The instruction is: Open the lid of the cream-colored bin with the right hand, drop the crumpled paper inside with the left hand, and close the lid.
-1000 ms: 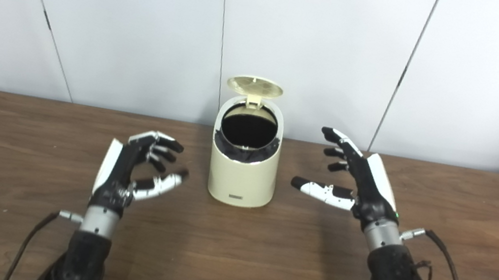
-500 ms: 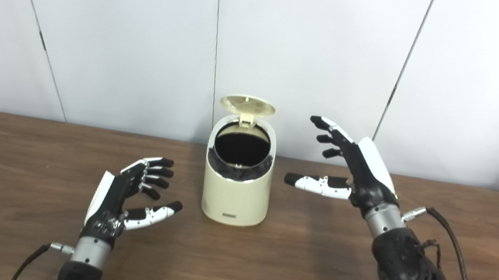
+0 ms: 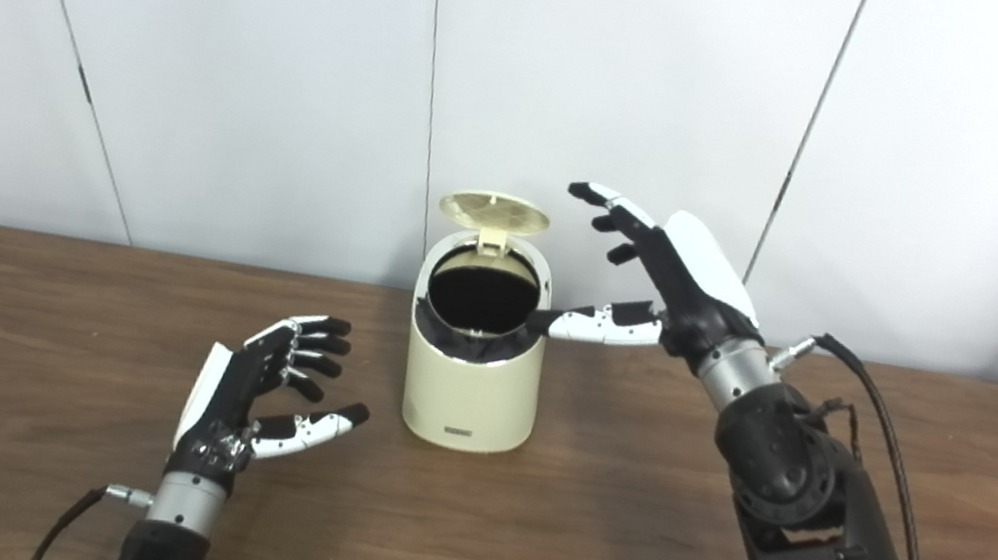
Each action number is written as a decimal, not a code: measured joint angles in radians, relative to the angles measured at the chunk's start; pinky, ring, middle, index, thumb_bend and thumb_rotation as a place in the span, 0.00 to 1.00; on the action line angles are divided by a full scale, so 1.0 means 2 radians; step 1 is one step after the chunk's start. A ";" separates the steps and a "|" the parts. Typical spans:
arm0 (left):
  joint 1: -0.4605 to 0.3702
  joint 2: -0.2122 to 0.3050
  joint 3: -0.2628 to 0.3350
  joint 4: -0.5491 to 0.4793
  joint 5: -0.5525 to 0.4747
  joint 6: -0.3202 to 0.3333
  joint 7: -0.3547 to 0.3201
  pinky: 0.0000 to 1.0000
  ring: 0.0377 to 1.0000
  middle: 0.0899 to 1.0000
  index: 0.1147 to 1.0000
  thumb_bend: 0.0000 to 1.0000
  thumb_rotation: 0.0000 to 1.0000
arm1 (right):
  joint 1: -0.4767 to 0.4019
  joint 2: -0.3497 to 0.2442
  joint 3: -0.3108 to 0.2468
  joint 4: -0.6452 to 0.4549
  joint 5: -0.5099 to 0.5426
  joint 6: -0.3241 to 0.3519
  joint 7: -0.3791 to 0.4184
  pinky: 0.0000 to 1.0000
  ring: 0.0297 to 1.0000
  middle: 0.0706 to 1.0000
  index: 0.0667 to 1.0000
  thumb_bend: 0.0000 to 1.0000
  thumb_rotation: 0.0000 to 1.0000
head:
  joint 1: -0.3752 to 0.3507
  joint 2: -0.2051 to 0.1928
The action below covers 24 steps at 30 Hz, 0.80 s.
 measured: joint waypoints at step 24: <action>-0.001 0.000 -0.001 0.001 -0.005 0.000 -0.002 0.50 0.61 0.66 0.69 0.72 0.00 | -0.050 0.002 0.053 -0.008 -0.048 -0.001 0.052 0.76 0.88 0.89 0.87 0.72 0.47 | 0.002 0.012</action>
